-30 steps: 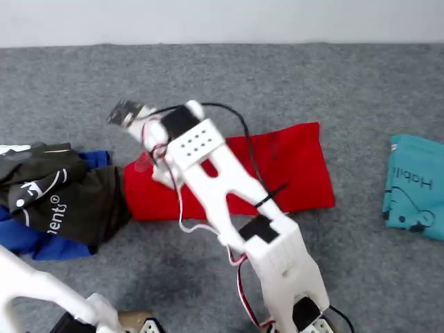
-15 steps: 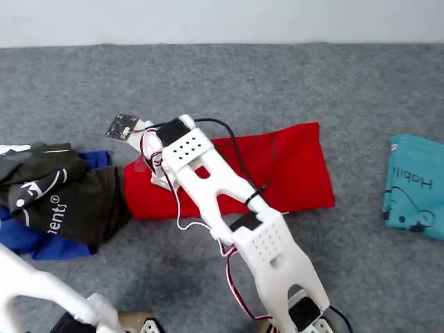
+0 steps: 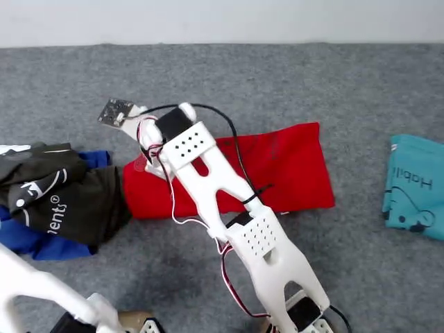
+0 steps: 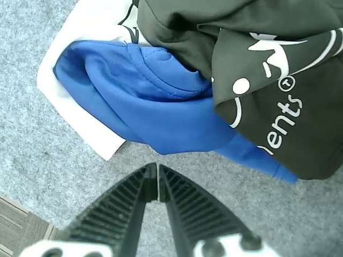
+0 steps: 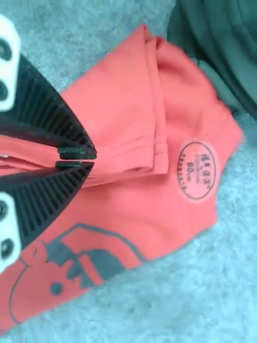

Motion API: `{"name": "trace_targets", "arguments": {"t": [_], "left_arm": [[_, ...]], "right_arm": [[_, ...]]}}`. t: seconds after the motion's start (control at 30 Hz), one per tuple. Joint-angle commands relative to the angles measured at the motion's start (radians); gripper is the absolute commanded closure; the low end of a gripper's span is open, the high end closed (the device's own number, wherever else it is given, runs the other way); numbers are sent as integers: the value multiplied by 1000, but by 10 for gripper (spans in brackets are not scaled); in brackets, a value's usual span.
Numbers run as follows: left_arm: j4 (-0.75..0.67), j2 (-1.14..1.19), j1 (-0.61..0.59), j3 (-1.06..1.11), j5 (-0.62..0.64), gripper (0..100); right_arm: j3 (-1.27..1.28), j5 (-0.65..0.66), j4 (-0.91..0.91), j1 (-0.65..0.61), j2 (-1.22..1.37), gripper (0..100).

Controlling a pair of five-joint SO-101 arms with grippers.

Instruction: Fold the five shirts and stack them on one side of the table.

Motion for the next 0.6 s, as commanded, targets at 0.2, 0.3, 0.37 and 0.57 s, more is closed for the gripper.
{"name": "trace_targets", "arguments": {"t": [0.2,0.3,0.37,0.57], "left_arm": [[-15,-32,-3,-8,-11,986],[-15,-32,3,-12,-11,986],[-15,-32,3,-12,-11,986],[-18,-32,5,-8,-9,986]], "right_arm": [[253,-46,42,30,-206,988],[382,-43,39,58,-234,988],[431,-43,33,90,-229,988],[448,-44,-21,154,-140,988]]}}
